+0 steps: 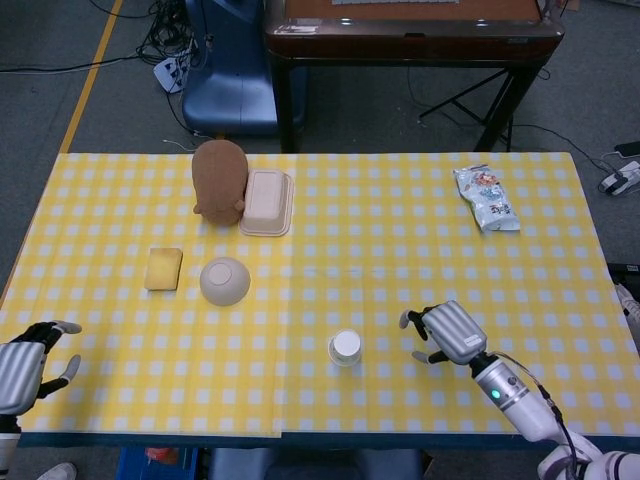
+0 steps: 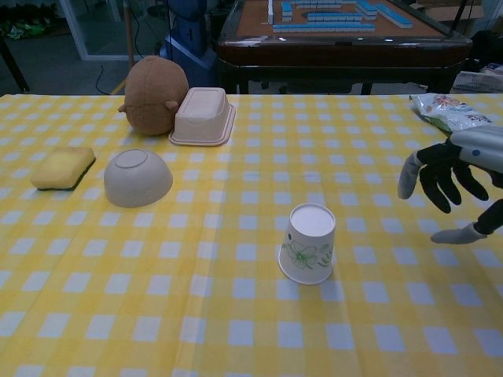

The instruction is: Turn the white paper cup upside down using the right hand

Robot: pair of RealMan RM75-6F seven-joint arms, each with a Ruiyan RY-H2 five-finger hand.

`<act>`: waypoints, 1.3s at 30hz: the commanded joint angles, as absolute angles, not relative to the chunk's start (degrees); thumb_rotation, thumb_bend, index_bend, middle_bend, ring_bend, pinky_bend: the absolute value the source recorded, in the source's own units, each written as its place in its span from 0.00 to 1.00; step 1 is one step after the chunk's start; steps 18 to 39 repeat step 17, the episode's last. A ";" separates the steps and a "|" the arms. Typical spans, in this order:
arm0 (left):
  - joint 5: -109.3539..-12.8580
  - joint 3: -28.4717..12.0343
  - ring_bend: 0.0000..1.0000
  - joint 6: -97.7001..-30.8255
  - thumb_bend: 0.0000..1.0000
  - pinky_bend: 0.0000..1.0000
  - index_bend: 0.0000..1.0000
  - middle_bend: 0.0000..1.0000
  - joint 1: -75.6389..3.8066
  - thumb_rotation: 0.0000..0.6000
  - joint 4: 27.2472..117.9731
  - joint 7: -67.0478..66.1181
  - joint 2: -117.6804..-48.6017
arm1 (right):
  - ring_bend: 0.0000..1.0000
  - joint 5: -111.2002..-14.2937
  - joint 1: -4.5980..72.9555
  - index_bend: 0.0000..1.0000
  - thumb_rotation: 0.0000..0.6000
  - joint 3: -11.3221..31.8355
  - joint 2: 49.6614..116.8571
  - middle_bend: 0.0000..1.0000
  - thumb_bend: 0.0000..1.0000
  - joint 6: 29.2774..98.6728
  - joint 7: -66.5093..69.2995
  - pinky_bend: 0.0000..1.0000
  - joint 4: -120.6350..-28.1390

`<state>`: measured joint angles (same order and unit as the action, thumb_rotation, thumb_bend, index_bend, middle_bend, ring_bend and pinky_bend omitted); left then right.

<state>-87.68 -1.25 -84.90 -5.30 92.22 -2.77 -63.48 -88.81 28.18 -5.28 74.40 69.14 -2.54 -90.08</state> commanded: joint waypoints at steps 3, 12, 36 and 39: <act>-90.56 -0.65 0.31 -86.84 0.38 0.52 0.43 0.35 -5.12 1.00 90.79 -3.08 -64.85 | 0.34 -85.26 18.50 0.42 1.00 -5.71 68.77 0.40 0.13 79.76 -17.35 0.38 -96.72; -92.47 -0.35 0.31 -87.97 0.38 0.52 0.43 0.35 -5.22 1.00 89.16 -3.79 -66.56 | 0.34 -86.03 11.86 0.42 1.00 -6.29 68.25 0.40 0.13 85.69 -13.07 0.37 -92.68; -92.92 -0.39 0.31 -88.83 0.38 0.52 0.44 0.35 -5.03 1.00 88.36 -3.74 -67.46 | 0.34 -87.02 9.79 0.42 1.00 -5.71 68.57 0.40 0.13 87.44 -7.38 0.37 -89.21; -92.92 -0.39 0.31 -88.83 0.38 0.52 0.44 0.35 -5.03 1.00 88.36 -3.74 -67.46 | 0.34 -87.02 9.79 0.42 1.00 -5.71 68.57 0.40 0.13 87.44 -7.38 0.37 -89.21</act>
